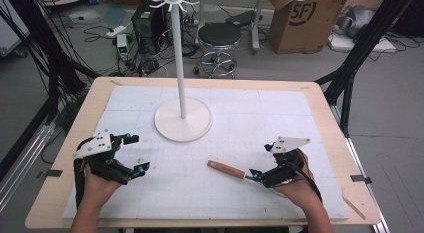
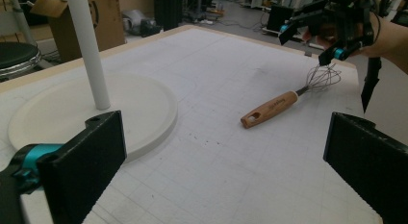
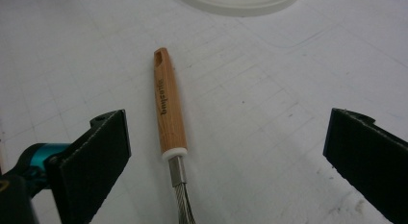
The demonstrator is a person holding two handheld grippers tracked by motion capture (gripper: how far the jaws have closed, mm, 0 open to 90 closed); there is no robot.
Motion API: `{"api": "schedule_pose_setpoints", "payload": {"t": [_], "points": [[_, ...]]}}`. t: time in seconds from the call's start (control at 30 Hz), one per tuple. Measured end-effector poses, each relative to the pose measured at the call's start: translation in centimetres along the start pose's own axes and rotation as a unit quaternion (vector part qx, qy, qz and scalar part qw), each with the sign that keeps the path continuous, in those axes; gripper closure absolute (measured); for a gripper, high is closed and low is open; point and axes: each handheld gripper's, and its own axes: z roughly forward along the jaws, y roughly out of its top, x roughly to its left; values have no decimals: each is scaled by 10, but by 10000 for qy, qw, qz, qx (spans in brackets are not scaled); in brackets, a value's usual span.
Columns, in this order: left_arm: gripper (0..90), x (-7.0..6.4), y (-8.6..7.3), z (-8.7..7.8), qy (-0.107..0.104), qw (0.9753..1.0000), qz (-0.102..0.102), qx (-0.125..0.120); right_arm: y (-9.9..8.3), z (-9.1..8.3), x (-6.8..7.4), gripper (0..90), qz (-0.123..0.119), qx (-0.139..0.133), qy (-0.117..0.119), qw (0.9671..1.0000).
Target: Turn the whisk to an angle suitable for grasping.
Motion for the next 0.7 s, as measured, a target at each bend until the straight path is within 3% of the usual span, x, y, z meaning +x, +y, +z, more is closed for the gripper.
{"api": "schedule_pose_setpoints", "payload": {"t": [0.37, 0.47, 0.57, 0.63, 0.7], "points": [[17, -1, -1, 2, -8, 10000, 0, 57, 14, 36, 12, 24, -212, 675, 159, 9974], [17, 0, -1, 3, -3, 10000, 0, 66, 16, 47, 17, 56, -295, 945, 314, 9946], [17, 0, -3, 4, -2, 9999, -15, 101, 16, 55, 20, 72, -327, 1227, 275, 9915], [17, 0, -3, 5, 3, 9999, -10, 120, 16, 58, 20, 156, -352, 1348, 196, 9901], [17, 0, -4, 5, -7, 9999, -30, 128, 17, 60, 20, 164, -394, 1433, 197, 9887]]}}
